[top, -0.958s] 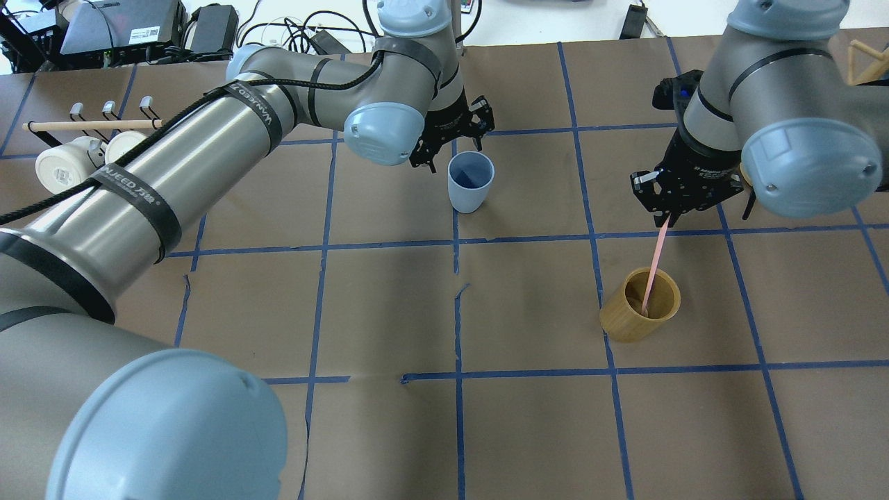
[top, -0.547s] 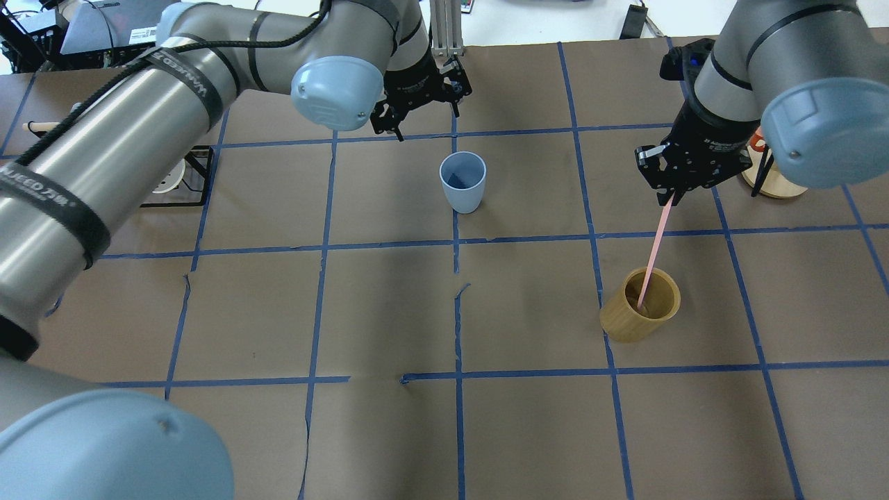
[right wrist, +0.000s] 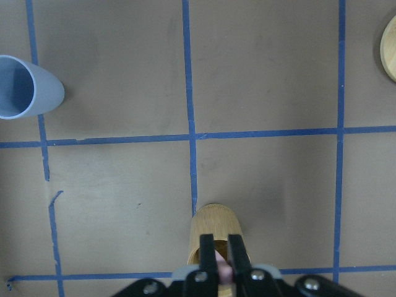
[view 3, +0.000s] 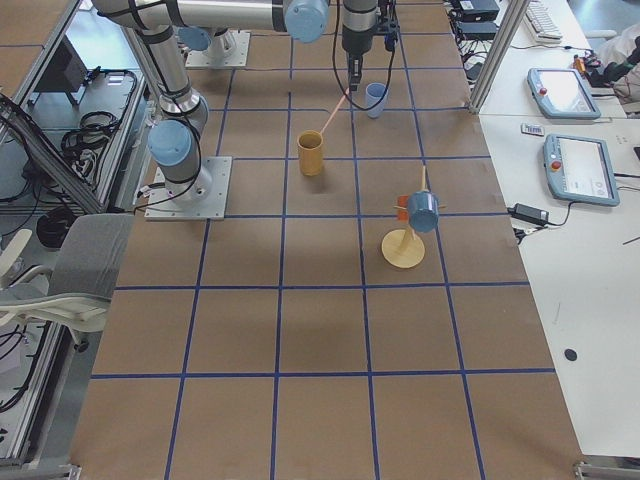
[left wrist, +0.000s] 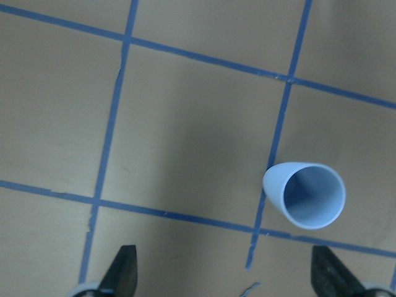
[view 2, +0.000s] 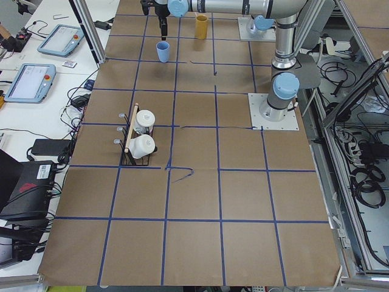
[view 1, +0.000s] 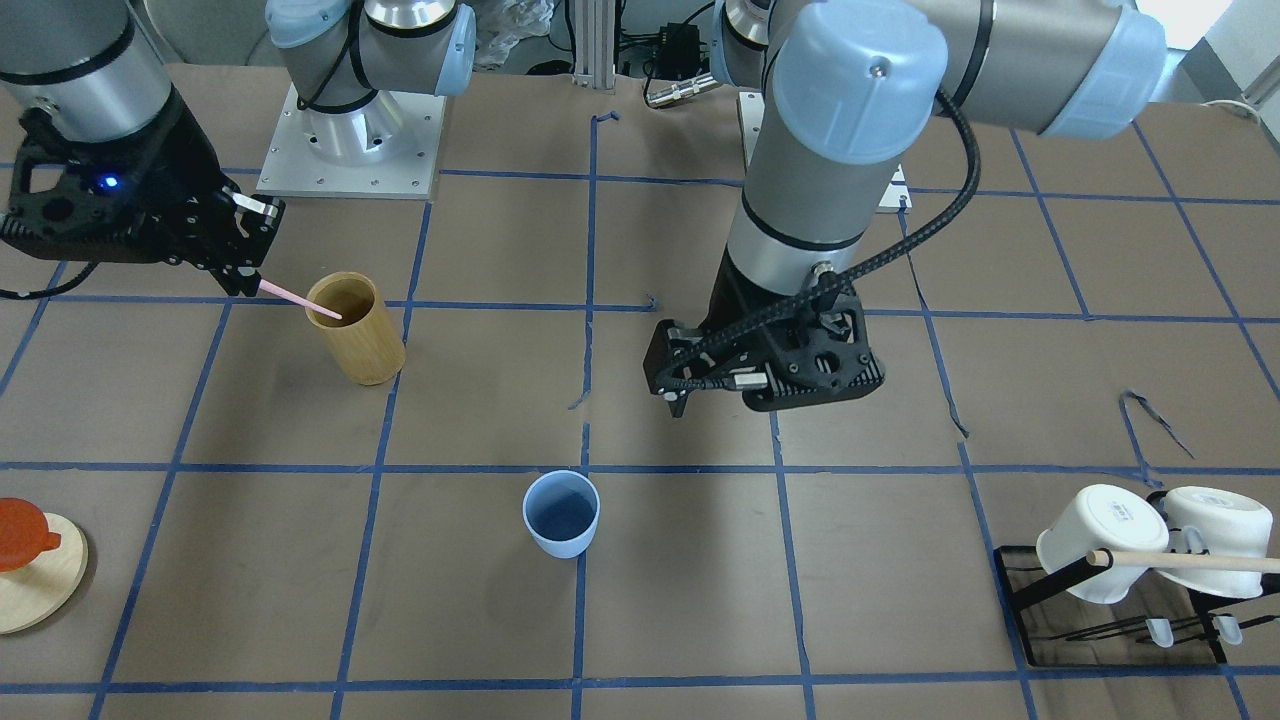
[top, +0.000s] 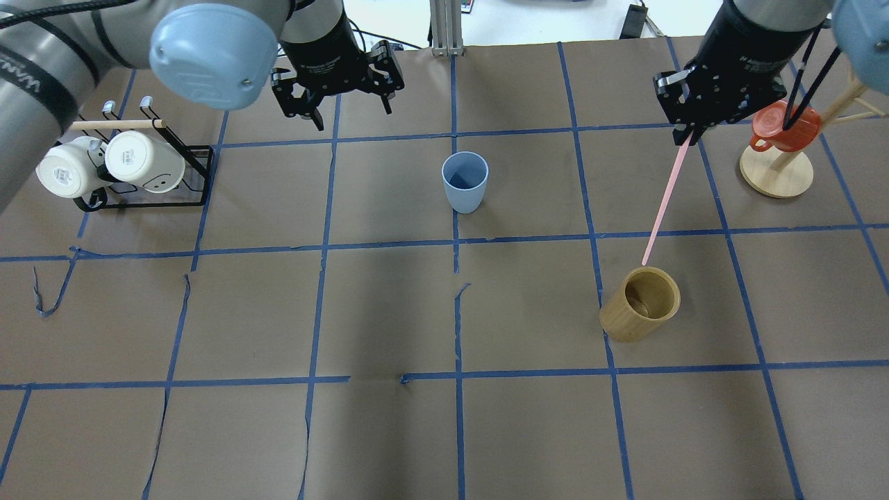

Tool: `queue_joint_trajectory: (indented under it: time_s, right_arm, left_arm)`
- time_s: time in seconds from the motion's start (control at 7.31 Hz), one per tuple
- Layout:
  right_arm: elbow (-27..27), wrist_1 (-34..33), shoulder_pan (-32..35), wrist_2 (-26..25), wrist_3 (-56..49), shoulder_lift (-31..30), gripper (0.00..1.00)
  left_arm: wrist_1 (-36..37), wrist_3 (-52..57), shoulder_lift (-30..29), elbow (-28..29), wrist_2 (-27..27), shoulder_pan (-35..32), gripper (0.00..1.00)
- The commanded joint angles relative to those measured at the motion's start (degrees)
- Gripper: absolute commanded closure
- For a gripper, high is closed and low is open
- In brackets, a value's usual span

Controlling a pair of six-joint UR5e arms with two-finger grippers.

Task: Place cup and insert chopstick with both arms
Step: 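Lift the chopstick from the bamboo cup with the right gripper while the left withdraws, then carry the chopstick over the blue cup and lower it inside with the right gripper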

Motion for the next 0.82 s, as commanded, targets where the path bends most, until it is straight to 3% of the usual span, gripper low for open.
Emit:
queue_joint_trajectory:
  time_s: [0.0, 0.41, 0.68]
  right_arm:
    - [-2.14, -6.85, 1.97, 6.87, 1.05, 2.36, 1.00]
    - [-2.31, -20.14, 15.82, 4.45, 14.64, 6.76, 1.00]
    - [-2.31, -26.39, 19.90, 2.68, 17.83, 9.05, 1.00]
  left_arm:
    - [-3.97, 3.05, 5.80, -5.56, 1.22, 0.67, 0.00]
    - [-5.81, 7.70, 11.00, -10.07, 1.22, 4.79, 0.00]
    - [-5.83, 7.80, 11.10, -10.07, 1.04, 5.24, 0.00]
